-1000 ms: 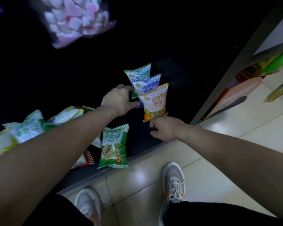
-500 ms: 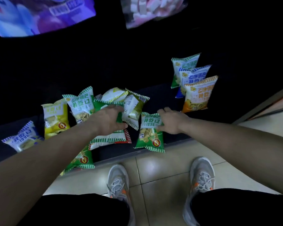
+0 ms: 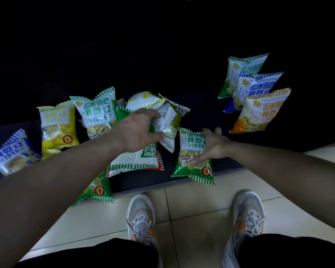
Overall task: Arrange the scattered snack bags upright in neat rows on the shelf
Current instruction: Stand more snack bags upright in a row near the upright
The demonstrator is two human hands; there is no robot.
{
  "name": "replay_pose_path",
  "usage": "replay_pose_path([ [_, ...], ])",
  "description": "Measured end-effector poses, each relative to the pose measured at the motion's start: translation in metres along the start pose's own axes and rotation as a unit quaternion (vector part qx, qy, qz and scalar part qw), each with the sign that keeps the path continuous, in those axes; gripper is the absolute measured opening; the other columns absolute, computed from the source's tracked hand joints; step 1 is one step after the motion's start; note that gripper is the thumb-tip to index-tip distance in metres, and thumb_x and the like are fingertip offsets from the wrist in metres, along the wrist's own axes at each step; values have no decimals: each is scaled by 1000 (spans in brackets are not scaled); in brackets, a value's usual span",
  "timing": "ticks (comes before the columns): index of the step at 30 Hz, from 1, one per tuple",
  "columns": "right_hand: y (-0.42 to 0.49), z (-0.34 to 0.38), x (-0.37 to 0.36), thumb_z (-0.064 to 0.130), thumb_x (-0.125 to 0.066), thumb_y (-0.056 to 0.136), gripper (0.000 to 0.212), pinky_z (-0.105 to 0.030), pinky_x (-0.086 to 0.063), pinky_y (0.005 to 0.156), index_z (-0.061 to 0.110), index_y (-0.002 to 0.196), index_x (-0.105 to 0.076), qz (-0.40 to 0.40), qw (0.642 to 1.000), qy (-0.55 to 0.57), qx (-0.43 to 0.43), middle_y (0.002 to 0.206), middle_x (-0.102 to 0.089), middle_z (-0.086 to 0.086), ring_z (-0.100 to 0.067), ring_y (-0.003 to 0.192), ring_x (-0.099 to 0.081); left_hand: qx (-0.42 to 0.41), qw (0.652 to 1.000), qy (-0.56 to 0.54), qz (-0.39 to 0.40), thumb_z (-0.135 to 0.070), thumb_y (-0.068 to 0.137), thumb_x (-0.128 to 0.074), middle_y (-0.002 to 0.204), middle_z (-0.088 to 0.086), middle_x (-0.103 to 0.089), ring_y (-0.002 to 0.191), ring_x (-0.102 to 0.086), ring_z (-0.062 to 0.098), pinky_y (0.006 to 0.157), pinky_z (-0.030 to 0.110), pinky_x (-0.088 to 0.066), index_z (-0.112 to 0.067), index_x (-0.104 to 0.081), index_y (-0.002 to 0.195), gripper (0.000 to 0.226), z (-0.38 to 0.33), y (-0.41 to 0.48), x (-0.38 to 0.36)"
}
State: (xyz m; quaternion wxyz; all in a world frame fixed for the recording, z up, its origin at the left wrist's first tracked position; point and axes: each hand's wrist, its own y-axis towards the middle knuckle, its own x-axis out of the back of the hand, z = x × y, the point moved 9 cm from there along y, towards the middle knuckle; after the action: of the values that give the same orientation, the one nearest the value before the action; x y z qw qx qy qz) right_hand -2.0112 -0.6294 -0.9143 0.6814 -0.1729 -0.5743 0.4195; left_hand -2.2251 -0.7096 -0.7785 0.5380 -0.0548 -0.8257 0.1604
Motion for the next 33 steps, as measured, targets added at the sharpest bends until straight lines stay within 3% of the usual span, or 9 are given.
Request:
replay_pose_path([
  [4,0,5,11,62,-93,40,125,-34,-44,103,18,142,-36,-69,996,39,48,127,-28,-5,-24,114,-48,3,1000,-10,-8,-52,88,-63,140,1,-47,122,-50,21,87,29,-39,-25,-43,142,63,10,-4,2],
  [6,-3,7,15,56,-95,42,108,-33,-46,99,21,130,-41,-87,992,54,68,120,-30,-2,-19,106,-48,5,1000,-6,-9,-52,88,-62,140,3,-47,122,-50,23,88,31,-42,-26,-44,140,61,12,-6,4],
  [12,-16,16,33,44,-97,47,101,-30,-47,82,22,128,-40,-132,980,49,140,117,-36,-2,-17,101,-50,11,1000,7,-4,-52,89,-62,138,4,-48,123,-50,24,92,35,-45,-25,-46,138,58,11,-7,3],
  [16,-32,17,57,40,-97,51,100,-34,-48,87,23,130,-38,-176,970,50,163,117,-35,1,-17,105,-47,9,1000,19,6,-51,89,-63,139,2,-47,121,-51,21,89,28,-40,-24,-44,141,61,1,-3,2],
  [20,-51,11,81,38,-96,55,93,-36,-50,87,24,127,-39,-221,960,28,171,118,-34,2,-19,104,-51,-10,1000,15,22,-48,89,-65,147,4,-41,130,-47,23,104,37,-42,-22,-38,146,68,-19,2,-3],
  [23,-65,5,95,37,-94,57,90,-32,-44,83,25,127,-39,-238,954,21,179,121,-33,4,-17,107,-47,-22,1000,-1,15,-47,87,-68,148,1,-41,129,-47,21,104,35,-42,-24,-34,148,75,-37,7,-3],
  [30,-106,10,121,40,-95,55,93,-37,-46,88,26,128,-39,-259,937,25,232,121,-34,8,-13,113,-43,-53,983,-165,-62,-45,68,-86,142,-7,-43,124,-45,11,99,29,-42,-30,-23,151,106,-79,20,15],
  [33,-127,13,125,38,-95,56,91,-31,-45,84,27,127,-38,-264,928,17,261,119,-29,12,-9,111,-42,-96,979,-170,-56,-40,64,-90,143,-8,-42,128,-42,9,104,31,-40,-36,-33,146,100,-107,25,24],
])
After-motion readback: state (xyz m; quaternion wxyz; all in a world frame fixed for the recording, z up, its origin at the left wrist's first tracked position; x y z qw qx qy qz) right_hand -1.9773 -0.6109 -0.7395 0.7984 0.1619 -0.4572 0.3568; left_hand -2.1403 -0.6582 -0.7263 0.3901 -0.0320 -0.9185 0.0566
